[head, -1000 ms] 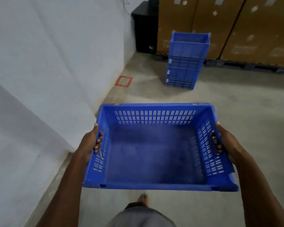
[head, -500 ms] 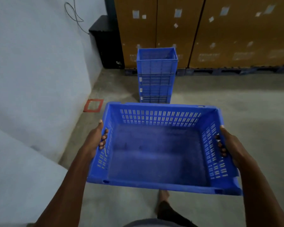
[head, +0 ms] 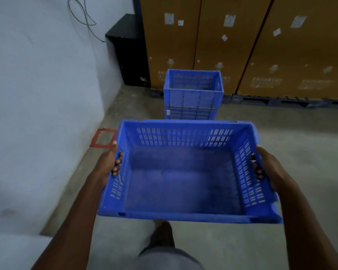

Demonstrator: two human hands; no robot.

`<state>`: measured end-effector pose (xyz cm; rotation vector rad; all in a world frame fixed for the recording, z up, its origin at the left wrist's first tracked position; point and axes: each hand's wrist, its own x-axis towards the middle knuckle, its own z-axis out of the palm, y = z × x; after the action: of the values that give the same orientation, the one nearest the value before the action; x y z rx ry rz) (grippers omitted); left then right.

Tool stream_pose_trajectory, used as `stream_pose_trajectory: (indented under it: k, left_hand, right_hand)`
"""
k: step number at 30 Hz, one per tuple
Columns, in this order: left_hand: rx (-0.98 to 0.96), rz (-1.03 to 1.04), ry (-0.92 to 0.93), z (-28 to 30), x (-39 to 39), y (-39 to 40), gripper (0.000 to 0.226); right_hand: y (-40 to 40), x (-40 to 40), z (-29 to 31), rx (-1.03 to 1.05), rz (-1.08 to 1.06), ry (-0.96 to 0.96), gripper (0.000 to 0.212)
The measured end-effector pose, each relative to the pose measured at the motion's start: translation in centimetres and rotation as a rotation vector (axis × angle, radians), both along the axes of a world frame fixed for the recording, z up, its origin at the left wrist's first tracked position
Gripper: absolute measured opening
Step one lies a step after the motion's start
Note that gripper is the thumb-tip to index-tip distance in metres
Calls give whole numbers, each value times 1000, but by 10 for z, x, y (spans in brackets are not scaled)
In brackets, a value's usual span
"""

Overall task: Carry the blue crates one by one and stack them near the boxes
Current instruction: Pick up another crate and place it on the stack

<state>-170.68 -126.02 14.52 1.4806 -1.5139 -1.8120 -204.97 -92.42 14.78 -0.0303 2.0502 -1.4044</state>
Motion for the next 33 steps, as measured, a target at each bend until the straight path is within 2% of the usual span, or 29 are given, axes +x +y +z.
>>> stream_pose_trajectory:
  k: [3,8,15,25,33]
  left_hand:
    - [-54,-19,21,-4,-60,-64,44]
    - [-39,-71,22,4,-157,-171,50]
    - [-69,-132,18,25,-296,-290,53]
    - [-46,-125,-12,-2,-490,-414,58]
    - [-6,-91,-59,-26,-603,-478,59]
  right_hand:
    - [-64,-53,-8,-21,-22,18,53]
    - [-149,-133,-4,-39,-57,26,55]
    - [-238,-243,7,-40,-114,-10,57]
    - [-359,-443,4,-22,-23,-24,59]
    - [-446,-579,-9,57,41,-42,58]
